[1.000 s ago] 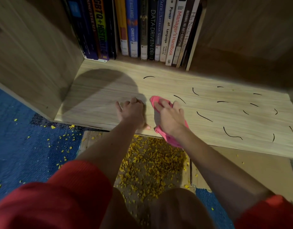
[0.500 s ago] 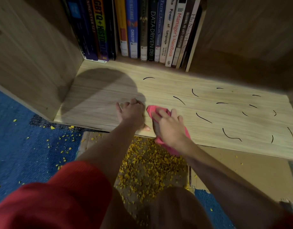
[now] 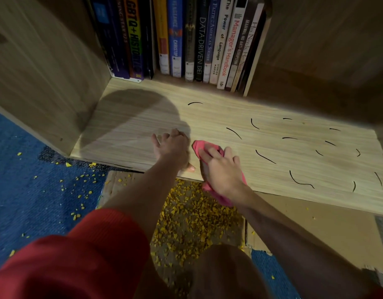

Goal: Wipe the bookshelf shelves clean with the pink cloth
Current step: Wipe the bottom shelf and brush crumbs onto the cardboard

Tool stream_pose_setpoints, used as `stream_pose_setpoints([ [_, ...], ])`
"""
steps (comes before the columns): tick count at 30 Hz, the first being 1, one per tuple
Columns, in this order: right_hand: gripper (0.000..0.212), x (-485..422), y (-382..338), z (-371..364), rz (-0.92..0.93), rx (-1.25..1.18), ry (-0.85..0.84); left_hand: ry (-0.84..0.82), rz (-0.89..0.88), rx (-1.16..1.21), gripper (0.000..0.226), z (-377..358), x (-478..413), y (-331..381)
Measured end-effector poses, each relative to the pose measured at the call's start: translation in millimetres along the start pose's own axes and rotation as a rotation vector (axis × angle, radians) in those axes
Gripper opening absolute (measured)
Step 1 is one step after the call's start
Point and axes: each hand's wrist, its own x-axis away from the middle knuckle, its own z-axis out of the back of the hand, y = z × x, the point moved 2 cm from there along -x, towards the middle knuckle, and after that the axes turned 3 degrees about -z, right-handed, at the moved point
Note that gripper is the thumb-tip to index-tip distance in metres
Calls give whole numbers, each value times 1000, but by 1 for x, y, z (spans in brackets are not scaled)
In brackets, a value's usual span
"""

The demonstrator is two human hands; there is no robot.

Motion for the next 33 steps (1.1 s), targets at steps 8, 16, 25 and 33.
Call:
stream_pose_setpoints([
  [8,64,-39,-3,19,-86,-75,10,-37,15,11,83,1,3,0],
  [16,81,-14,4,-2,-81,-111,19,-33,-56,32,80,-13,-7,-7],
  [25,86,-40,3,3,-107,-129,14,58,27,309,98,4,-37,-25],
  [33,73,-85,-2,18,-176,-144,62,-88,50,243,123,1,-43,-18],
])
